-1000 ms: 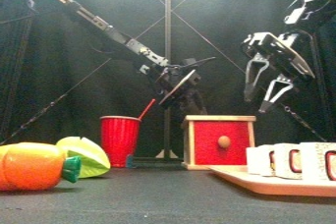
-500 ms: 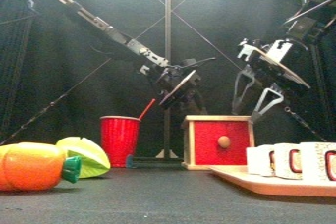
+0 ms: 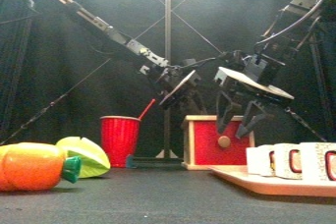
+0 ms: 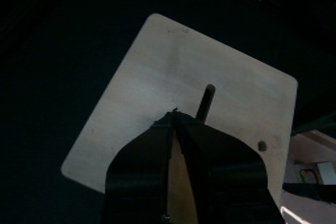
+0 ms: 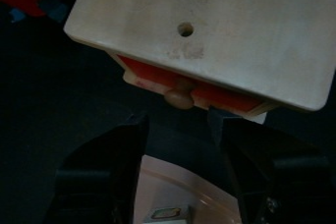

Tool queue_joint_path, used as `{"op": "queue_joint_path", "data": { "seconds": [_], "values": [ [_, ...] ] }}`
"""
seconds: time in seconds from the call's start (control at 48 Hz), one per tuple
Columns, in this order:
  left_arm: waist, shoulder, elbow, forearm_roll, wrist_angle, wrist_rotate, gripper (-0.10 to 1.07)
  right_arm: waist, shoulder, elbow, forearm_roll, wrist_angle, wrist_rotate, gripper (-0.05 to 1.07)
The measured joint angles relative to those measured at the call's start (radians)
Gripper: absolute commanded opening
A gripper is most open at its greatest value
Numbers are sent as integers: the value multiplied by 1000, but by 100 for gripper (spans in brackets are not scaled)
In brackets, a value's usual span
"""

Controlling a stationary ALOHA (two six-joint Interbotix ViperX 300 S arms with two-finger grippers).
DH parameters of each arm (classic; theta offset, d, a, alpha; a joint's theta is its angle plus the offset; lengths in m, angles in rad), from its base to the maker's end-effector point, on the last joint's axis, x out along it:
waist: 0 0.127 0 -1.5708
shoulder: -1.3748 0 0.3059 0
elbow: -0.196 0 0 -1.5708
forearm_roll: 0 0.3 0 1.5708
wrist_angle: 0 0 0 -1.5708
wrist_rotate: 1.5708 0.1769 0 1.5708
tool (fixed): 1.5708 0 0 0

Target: Grab drawer handle

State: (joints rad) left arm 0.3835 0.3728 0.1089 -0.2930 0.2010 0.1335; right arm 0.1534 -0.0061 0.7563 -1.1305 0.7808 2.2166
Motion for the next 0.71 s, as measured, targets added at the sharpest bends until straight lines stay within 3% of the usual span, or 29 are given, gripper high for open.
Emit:
{"op": "queue_joint_path", "data": {
  "seconds": [0.271, 0.708],
  "values": [
    [0, 0, 2, 0, 0, 2, 56, -3, 80, -55, 3, 31, -2, 86],
    [-2, 11, 0, 2, -2, 2, 56, -8, 117, -97, 51, 129, 0, 85]
  ]
}}
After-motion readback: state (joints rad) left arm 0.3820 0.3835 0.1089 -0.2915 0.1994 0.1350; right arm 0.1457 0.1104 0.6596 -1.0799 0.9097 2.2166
